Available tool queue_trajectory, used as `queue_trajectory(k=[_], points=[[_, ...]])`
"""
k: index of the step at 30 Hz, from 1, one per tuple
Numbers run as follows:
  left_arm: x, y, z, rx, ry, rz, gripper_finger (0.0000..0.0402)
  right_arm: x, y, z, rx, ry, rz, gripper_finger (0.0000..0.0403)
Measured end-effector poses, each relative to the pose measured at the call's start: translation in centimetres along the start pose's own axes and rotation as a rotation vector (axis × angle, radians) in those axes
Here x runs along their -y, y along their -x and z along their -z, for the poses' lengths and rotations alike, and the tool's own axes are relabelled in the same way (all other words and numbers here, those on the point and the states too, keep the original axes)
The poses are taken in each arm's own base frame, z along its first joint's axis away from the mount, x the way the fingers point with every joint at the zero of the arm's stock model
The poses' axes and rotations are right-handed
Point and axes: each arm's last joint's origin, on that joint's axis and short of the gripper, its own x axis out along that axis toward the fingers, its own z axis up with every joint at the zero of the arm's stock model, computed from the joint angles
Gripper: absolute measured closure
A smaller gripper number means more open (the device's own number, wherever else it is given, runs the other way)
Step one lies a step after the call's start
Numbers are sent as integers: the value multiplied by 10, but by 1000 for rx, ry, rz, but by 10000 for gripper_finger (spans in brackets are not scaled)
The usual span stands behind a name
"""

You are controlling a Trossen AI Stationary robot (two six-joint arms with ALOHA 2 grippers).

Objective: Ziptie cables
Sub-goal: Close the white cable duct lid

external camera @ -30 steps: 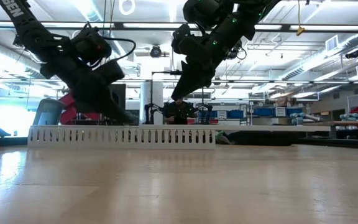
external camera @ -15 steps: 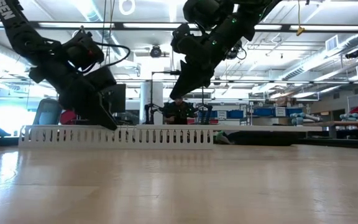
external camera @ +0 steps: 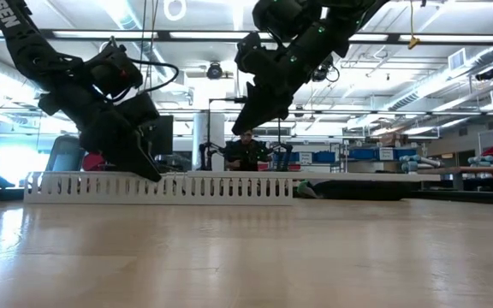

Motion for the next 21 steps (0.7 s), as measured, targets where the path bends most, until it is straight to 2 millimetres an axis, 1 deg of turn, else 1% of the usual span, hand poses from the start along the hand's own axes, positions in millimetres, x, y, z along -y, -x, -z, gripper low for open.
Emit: queue_trajectory(k=[2,5,6,9,11,14,16,21], points=[[0,0,0,1,-1,-1,215,3,0,-1,7,-5,6,403],[0,0,0,2,-1,-2,222,9,-12,4,-8,-23,4,403],[0,0,0,3,-2,-3,223,11,-19,10,-39,-31,-10,403],[0,0,-1,8,-4,-6,222,14,-42,21,-57,-49,-43,403],[0,0,-1,15,-6,-8,222,15,-53,24,-36,-52,-50,403],[0,0,-1,20,-8,-9,222,18,-68,24,19,-63,-110,403],[0,0,-2,23,-9,-9,222,20,-83,25,27,-69,-157,403],[0,0,-2,26,-10,-8,222,21,-117,17,59,-56,-237,403]])
